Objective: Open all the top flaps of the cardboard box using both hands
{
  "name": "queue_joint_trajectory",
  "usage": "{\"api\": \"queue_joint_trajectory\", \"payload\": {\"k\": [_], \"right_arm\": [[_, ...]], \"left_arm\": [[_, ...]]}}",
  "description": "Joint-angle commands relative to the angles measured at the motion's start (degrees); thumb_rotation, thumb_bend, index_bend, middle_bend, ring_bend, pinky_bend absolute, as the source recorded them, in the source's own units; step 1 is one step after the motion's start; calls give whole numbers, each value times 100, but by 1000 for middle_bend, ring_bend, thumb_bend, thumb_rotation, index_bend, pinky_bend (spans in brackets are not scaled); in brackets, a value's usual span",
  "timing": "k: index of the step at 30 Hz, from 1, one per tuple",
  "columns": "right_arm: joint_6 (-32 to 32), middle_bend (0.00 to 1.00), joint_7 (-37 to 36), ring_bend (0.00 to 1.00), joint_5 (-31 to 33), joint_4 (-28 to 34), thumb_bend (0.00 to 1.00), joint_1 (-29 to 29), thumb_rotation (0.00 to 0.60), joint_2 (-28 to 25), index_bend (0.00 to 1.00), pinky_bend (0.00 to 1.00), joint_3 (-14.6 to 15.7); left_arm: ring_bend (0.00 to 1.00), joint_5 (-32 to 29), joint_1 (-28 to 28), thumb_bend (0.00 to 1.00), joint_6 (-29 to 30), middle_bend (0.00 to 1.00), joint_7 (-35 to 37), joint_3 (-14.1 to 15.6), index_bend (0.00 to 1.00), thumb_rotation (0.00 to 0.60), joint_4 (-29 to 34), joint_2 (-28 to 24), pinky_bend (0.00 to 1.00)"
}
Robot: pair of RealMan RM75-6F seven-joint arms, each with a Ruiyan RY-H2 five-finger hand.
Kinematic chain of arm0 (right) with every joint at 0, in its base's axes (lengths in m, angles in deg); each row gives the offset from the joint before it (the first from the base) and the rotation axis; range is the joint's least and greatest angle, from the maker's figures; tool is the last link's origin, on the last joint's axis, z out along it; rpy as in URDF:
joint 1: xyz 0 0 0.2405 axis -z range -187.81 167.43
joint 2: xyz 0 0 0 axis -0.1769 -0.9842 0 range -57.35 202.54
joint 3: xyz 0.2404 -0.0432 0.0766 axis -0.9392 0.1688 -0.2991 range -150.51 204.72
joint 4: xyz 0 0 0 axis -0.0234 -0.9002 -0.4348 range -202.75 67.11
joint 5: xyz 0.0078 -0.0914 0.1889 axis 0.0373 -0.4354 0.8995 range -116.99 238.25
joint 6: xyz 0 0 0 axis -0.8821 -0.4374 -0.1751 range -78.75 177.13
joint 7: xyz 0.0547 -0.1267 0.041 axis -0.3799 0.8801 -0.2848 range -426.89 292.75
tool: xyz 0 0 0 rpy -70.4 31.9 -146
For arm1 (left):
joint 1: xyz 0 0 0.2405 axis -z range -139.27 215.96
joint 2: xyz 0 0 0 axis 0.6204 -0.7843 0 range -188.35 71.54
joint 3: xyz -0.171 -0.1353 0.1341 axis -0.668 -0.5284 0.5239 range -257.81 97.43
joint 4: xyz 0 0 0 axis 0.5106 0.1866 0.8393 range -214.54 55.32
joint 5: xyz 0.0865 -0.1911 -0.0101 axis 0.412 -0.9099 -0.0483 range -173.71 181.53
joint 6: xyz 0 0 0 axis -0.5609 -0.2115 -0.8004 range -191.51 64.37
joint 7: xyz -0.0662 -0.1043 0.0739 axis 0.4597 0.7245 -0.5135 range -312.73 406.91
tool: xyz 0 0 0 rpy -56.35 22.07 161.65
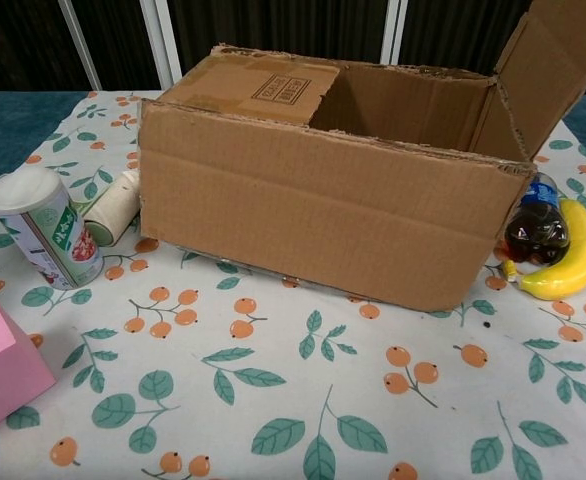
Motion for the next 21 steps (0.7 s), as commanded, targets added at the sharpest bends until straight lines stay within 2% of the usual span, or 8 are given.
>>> {"api": "queue_joint_trajectory", "payload": {"k": [1, 8, 21], "right_arm": [[21, 281, -53, 194, -52, 22, 1000, 90, 600, -64, 459, 234, -11], [-22, 281, -144, 194, -157, 76, 1000, 395, 600, -79, 459, 234, 36], [-331, 279, -103, 194, -274, 47, 1000, 918, 600, 207, 459, 234, 187]], "left_arm": [[0, -2, -2, 210, -3, 0, 10, 1, 0, 600, 6, -3, 11], [0, 2, 0, 210, -17, 0, -4, 8, 0, 600, 10, -7, 11], [0, -21, 7, 210, -43, 0, -43, 7, 0, 600, 0, -4, 11]]}}
